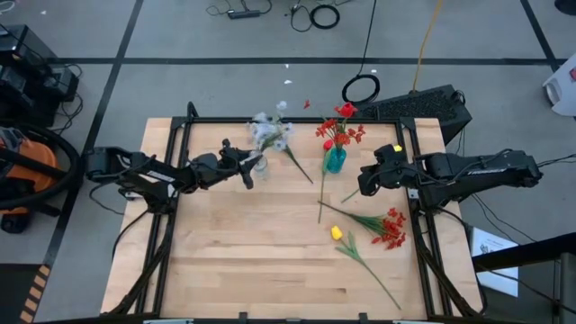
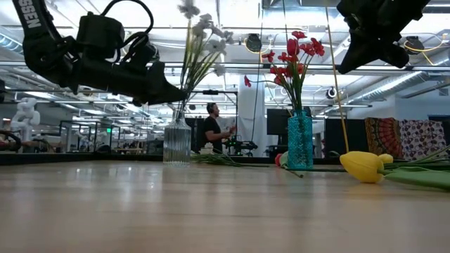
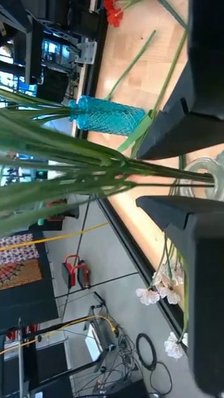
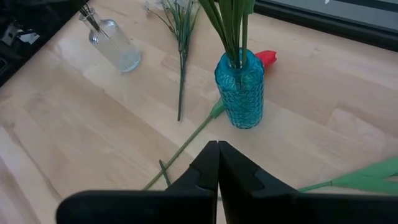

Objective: Sort flowers into vase by color
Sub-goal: Put the bottom white flowers into the transparent crystal vase, then put the bottom yellow flowers into the transparent crystal vase

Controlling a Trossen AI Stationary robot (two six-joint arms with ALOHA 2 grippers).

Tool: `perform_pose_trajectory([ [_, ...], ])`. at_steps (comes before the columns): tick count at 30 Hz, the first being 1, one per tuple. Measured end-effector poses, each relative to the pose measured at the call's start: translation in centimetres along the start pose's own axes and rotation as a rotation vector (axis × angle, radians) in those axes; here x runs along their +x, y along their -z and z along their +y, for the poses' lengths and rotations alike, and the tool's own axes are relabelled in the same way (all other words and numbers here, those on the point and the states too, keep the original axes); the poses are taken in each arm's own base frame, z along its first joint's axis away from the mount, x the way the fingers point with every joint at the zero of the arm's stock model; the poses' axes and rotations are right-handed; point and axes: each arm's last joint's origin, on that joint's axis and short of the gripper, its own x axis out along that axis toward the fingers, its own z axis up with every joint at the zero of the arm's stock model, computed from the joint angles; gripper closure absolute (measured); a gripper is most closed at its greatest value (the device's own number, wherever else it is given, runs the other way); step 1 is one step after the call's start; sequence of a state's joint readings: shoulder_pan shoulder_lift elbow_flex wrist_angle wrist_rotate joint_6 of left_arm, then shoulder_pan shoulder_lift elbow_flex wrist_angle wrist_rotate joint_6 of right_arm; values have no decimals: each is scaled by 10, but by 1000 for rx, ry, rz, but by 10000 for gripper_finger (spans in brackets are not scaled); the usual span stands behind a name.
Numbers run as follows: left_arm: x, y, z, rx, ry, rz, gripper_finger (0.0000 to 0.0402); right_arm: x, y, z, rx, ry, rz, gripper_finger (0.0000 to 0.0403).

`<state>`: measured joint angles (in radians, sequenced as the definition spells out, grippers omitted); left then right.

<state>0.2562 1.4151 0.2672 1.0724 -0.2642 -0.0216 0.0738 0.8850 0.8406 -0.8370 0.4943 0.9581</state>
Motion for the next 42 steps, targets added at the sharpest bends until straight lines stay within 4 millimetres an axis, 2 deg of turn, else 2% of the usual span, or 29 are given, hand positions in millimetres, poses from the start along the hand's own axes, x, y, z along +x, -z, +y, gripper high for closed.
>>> perform_pose_trajectory([
  [5, -2, -1, 0, 6, -1, 19, 262, 0, 0, 0, 17, -4, 5, 403],
  [11, -10, -14, 2, 0, -1, -1, 256, 0, 2, 0, 19, -29, 48, 403],
  [23, -47, -45, 4, -2, 33, -14, 258, 0, 4, -2, -14, -21, 86, 403],
  [27, -58, -56, 2, -69, 28, 58, 275, 0, 4, -2, -5, -21, 86, 403],
  [33, -73, -62, 2, -287, -91, 316, 323, 1, 4, -1, 35, -18, 91, 403],
  [38, -82, -54, 1, -438, -157, 456, 385, 6, 7, 3, 23, -33, 156, 403],
  [42, -87, -47, 0, -511, -202, 534, 395, 13, 14, 13, -14, -37, 196, 403],
])
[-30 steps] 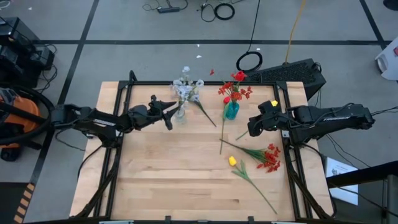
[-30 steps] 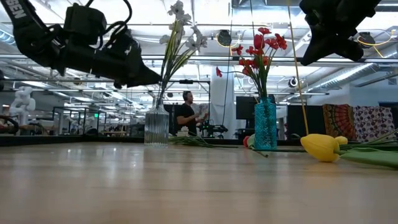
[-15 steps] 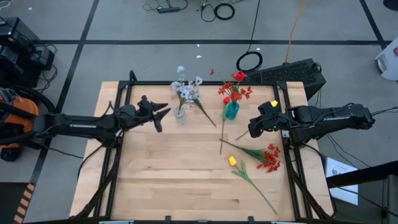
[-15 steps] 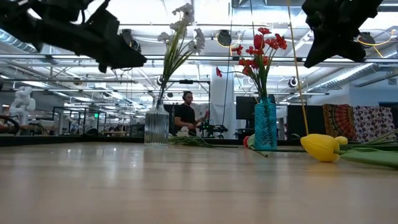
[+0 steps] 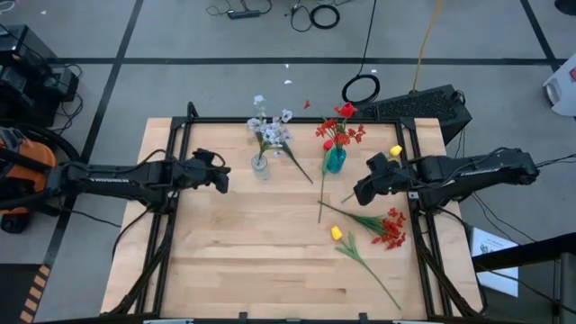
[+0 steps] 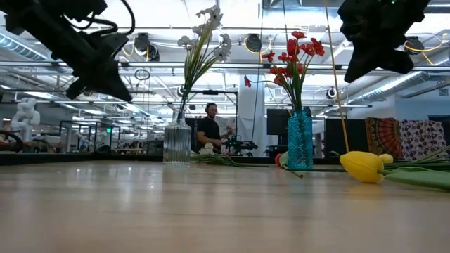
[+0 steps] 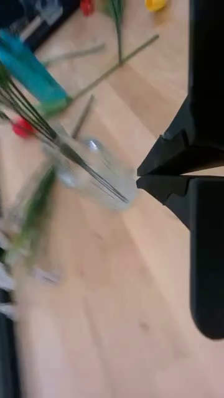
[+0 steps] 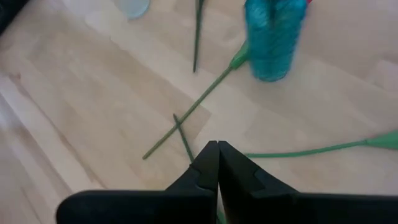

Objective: Sort flowers into vase by color
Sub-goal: Put the bottom yellow flowers into the transparent crystal vase

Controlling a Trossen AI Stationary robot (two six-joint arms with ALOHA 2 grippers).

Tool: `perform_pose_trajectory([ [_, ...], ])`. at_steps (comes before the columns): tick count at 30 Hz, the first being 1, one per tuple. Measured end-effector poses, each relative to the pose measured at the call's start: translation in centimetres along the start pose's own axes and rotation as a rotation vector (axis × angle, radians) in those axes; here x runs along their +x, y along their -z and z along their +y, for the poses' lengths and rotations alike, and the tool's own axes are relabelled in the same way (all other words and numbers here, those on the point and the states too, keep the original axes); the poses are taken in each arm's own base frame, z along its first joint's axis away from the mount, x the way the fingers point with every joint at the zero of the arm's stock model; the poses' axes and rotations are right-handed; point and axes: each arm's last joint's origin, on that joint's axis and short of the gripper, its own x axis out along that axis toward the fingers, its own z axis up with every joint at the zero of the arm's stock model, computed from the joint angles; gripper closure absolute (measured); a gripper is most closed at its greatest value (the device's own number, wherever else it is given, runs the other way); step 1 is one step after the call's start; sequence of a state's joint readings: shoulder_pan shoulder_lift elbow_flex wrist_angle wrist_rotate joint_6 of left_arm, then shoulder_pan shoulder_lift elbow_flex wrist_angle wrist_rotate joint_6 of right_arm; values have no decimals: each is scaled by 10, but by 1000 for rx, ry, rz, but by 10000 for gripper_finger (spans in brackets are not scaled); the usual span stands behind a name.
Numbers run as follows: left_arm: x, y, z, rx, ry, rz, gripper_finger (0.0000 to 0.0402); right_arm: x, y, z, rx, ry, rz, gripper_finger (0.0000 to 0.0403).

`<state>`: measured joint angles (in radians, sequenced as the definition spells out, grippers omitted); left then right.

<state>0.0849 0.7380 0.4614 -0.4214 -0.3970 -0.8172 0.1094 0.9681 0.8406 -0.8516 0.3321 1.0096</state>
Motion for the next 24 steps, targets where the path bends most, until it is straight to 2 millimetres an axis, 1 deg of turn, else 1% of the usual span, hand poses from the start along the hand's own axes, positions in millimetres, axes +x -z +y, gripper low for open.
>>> perform_pose_trajectory([
  [7, -3, 15, 12, -99, -129, 134, 398, 23, 20, 29, -92, -23, 61, 403],
  [11, -4, 19, 14, -128, -147, 177, 399, 40, 35, 46, -101, -26, 94, 403],
  [16, -6, 23, 18, -106, -192, 208, 399, 66, 51, 70, -65, -39, 108, 403],
  [20, -7, 25, 22, -85, -231, 237, 399, 87, 54, 94, -134, 64, 149, 403],
  [22, -8, 27, 23, -82, -232, 263, 399, 95, 50, 107, -177, 125, 167, 403],
  [24, -8, 28, 24, -80, -233, 293, 400, 101, 45, 116, -184, 186, 193, 403],
])
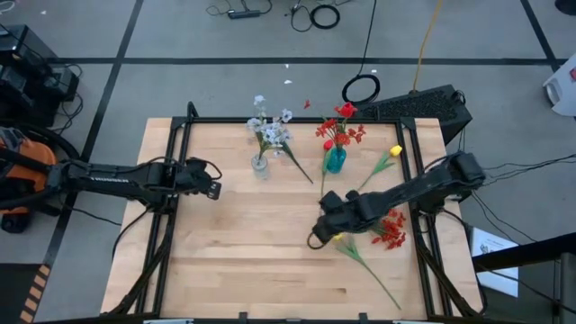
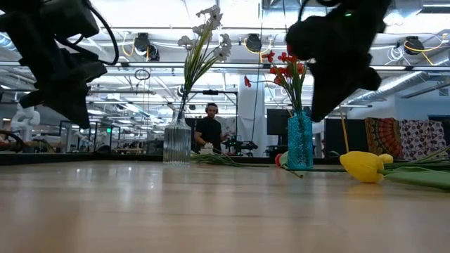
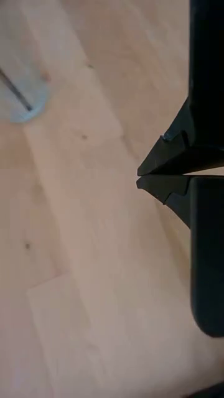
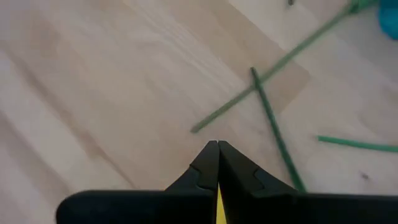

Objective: Sort flowers into vase by color
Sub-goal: Put the bottom yellow flowers into the transparent crystal vase

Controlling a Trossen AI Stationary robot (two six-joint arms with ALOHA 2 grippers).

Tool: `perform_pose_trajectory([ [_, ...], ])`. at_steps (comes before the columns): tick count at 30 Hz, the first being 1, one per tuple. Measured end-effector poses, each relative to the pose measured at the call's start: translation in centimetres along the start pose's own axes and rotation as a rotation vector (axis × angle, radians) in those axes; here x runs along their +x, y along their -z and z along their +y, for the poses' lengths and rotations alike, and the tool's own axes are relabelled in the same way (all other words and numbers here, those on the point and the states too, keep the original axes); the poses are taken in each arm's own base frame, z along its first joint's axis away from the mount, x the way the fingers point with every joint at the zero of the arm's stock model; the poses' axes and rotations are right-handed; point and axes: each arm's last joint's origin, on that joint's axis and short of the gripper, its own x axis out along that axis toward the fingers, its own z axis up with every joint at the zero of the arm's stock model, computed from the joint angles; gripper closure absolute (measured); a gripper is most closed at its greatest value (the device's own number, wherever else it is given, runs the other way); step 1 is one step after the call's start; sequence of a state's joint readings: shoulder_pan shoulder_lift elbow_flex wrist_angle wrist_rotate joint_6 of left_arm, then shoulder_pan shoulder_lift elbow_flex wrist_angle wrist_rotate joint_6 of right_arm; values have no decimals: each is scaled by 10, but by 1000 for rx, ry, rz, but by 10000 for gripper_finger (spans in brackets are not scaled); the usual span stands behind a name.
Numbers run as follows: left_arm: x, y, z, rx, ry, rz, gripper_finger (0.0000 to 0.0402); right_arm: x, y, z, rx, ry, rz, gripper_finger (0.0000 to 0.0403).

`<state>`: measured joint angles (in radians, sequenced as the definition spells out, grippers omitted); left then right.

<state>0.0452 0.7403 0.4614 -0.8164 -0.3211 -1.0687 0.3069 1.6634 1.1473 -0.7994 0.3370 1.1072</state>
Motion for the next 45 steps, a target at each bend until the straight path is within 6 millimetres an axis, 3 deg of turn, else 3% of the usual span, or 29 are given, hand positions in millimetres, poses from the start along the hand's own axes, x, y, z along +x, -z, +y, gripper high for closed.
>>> perform_pose_trajectory([
  [4, 0, 2, 0, 3, 15, 43, 400, 3, -7, 7, 88, 72, 118, 403],
  [10, 0, 2, 0, 16, 19, 49, 400, -4, 3, 6, 294, 113, 204, 403],
  [19, 0, 2, 0, 158, 26, 52, 400, -24, 37, 12, 163, 59, 499, 393],
  [30, 0, 3, -1, 221, 46, 77, 400, -39, 77, 23, 17, 24, 566, 300],
  [34, 0, 3, -1, 222, 48, 80, 400, -24, 95, 19, 37, 21, 581, 271],
  [40, 0, 4, -1, 221, 76, 119, 400, 6, 120, 19, 102, -168, 597, 244],
  [45, 0, 4, -1, 219, 82, 128, 400, 17, 130, 4, 182, -77, 619, 246],
])
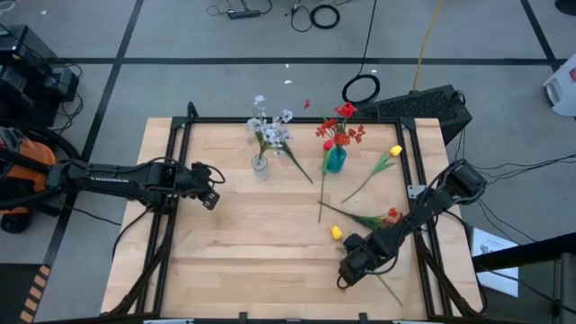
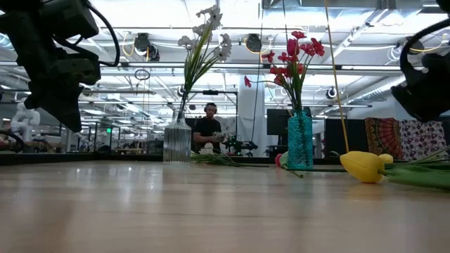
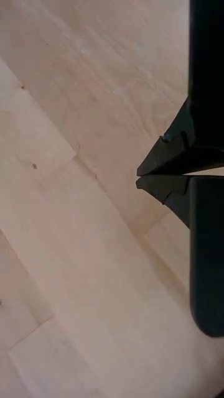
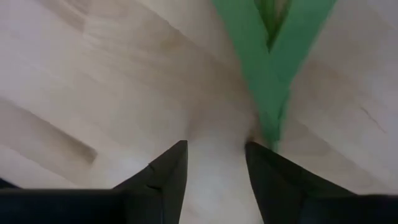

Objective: Sort flowers into vase by color
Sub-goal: Put the bottom yellow flowers into the transparent crystal vase

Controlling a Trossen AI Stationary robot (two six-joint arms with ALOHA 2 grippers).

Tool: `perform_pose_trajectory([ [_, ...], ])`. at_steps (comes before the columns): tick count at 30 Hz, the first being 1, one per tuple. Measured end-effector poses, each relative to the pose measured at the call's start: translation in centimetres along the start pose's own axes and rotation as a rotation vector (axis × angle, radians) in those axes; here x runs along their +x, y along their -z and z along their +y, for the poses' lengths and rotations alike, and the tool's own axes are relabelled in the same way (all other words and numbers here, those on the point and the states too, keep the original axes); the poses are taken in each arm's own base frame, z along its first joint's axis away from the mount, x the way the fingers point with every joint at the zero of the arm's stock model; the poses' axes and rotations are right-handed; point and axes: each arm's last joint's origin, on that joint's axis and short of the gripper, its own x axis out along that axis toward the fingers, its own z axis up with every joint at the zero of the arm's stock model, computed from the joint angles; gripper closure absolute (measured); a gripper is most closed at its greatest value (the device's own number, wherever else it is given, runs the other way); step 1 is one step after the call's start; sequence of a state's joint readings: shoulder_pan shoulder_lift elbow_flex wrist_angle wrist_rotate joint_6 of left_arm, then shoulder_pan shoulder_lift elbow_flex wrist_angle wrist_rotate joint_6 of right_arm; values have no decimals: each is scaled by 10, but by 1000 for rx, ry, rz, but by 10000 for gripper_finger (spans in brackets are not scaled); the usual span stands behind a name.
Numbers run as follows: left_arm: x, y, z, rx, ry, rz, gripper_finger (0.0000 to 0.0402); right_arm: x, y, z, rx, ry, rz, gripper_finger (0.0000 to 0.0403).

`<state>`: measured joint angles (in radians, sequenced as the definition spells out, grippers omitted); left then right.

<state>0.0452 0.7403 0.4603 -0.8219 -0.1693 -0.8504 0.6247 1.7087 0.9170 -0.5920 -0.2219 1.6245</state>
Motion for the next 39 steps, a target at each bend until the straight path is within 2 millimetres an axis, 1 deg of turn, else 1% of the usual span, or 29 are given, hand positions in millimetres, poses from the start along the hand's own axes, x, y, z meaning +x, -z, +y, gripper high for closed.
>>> perform_pose_trajectory([
  [2, 0, 0, 0, -1, 1, 1, 400, 0, 0, -2, -4, 14, 16, 253],
  [5, 0, 0, 0, -7, 2, 0, 400, -3, 2, 2, -47, 12, 46, 264],
  [8, 0, 0, 0, -9, 3, -1, 400, -11, 4, 11, -79, -11, 47, 274],
  [10, 0, 0, 0, -14, 5, -2, 400, -16, 5, 13, -87, 7, 44, 278],
  [13, 0, 0, 0, -35, 4, -4, 400, -21, 6, 13, -90, 44, 26, 282],
  [15, 0, -1, -1, -37, 6, -9, 400, -22, 5, 9, -80, 93, 4, 282],
  [17, 0, -1, -1, -54, 9, -12, 400, -21, 5, 5, -93, 119, 0, 282],
  [24, 0, -2, -2, -93, 21, -24, 400, -16, 1, 3, -179, 143, -83, 282],
  [28, 0, -2, -2, -107, 20, -24, 400, -2, -2, 1, -174, 218, -79, 282],
  [32, 0, -2, -2, -118, 20, -23, 400, 13, -5, 5, -222, 229, -52, 284],
  [34, 0, -2, -2, -118, 19, -25, 400, 18, -7, 7, -226, 227, -42, 296],
  [35, 0, -2, -2, -118, 16, -29, 400, 19, -9, 8, -220, 222, -41, 308],
  [39, 0, -3, -2, -118, 11, -36, 400, 17, -16, 9, -179, 200, -62, 383],
])
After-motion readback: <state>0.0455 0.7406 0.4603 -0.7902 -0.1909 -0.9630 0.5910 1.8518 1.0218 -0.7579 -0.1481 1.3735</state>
